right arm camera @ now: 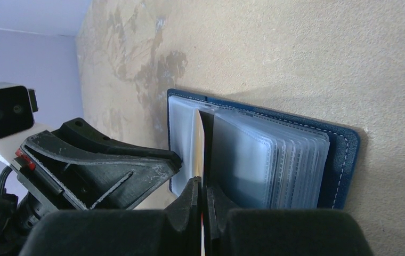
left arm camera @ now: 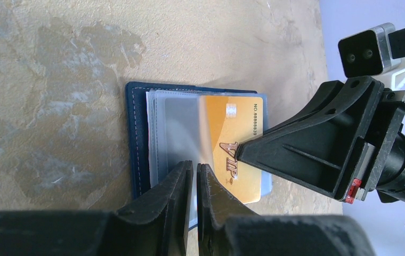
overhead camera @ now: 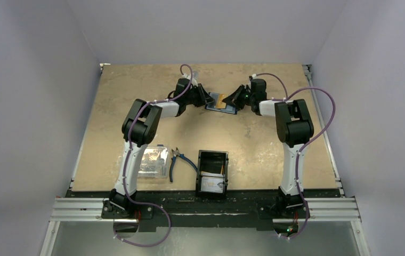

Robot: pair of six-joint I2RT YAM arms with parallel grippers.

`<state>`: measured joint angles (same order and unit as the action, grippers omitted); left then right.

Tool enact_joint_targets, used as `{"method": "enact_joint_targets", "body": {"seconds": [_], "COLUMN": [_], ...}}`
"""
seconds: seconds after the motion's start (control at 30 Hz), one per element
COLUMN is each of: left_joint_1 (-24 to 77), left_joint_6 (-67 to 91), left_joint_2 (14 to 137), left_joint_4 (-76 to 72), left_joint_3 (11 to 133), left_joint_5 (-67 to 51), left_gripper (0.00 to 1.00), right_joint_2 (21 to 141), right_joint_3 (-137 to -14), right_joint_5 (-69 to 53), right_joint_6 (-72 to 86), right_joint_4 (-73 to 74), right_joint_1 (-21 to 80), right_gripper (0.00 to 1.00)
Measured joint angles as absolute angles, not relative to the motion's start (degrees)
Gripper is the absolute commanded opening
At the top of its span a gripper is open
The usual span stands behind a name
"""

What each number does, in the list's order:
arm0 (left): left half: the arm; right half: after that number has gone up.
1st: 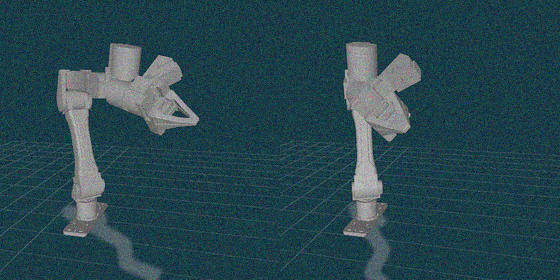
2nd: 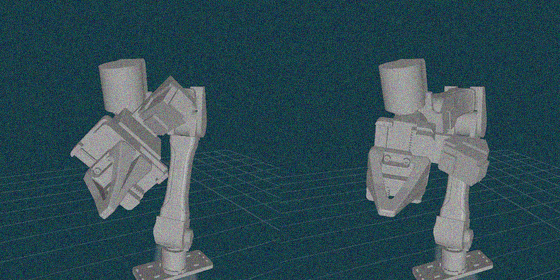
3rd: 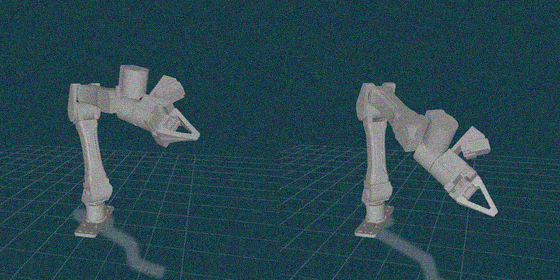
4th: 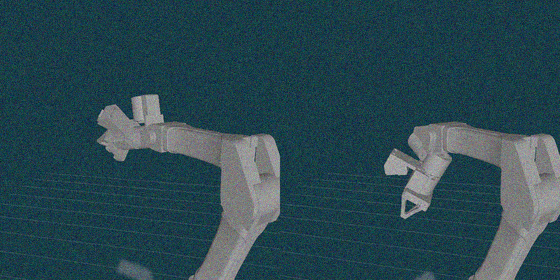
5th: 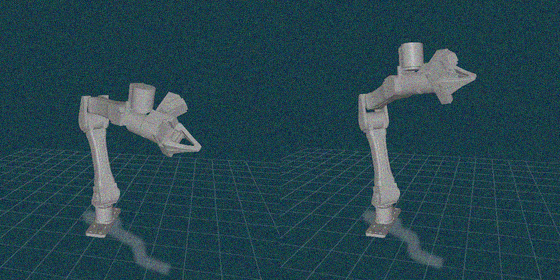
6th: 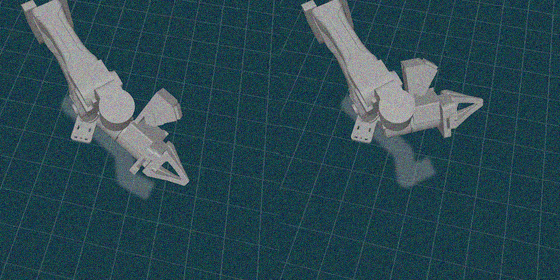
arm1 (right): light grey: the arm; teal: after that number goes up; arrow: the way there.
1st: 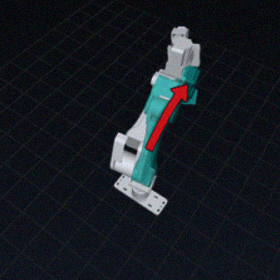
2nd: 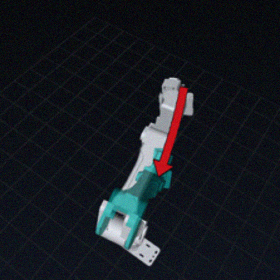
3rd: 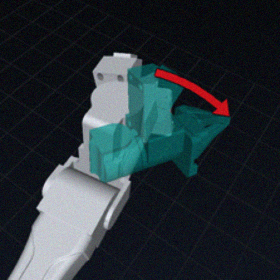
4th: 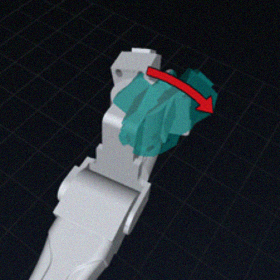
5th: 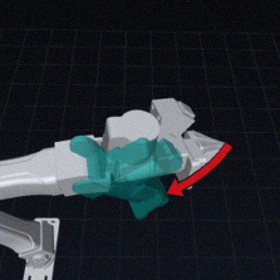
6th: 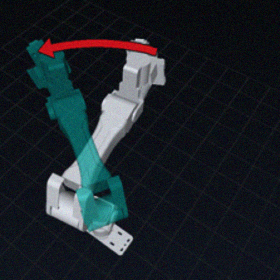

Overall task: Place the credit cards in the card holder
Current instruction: Insert the credit card into the card holder.

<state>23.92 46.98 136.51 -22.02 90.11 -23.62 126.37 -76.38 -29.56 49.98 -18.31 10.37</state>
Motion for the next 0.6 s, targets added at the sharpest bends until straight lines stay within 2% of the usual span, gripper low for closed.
{"method": "enact_joint_targets", "body": {"seconds": [0.13,0.23,0.5,0.6], "left_joint_1": [23.9,23.9,23.9,23.9], "left_joint_6": [47.0,47.0,47.0,47.4], "left_joint_2": [136.5,136.5,136.5,136.5], "left_joint_4": [-22.0,-22.0,-22.0,-22.0], "left_joint_3": [90.1,90.1,90.1,90.1], "left_joint_5": [-23.6,-23.6,-23.7,-23.9], "left_gripper": [0.14,0.14,0.15,0.17], "right_joint_2": [126.4,126.4,127.7,127.9], "right_joint_3": [-76.4,-76.4,-78.9,-79.9], "right_joint_5": [-29.8,-30.0,-31.1,-31.2], "right_joint_6": [49.6,49.4,48.7,48.0], "right_joint_4": [-18.2,-18.2,-16.4,-15.4], "right_joint_1": [10.3,10.3,10.2,10.5], "right_gripper": [0.00,0.04,0.25,0.37]}}
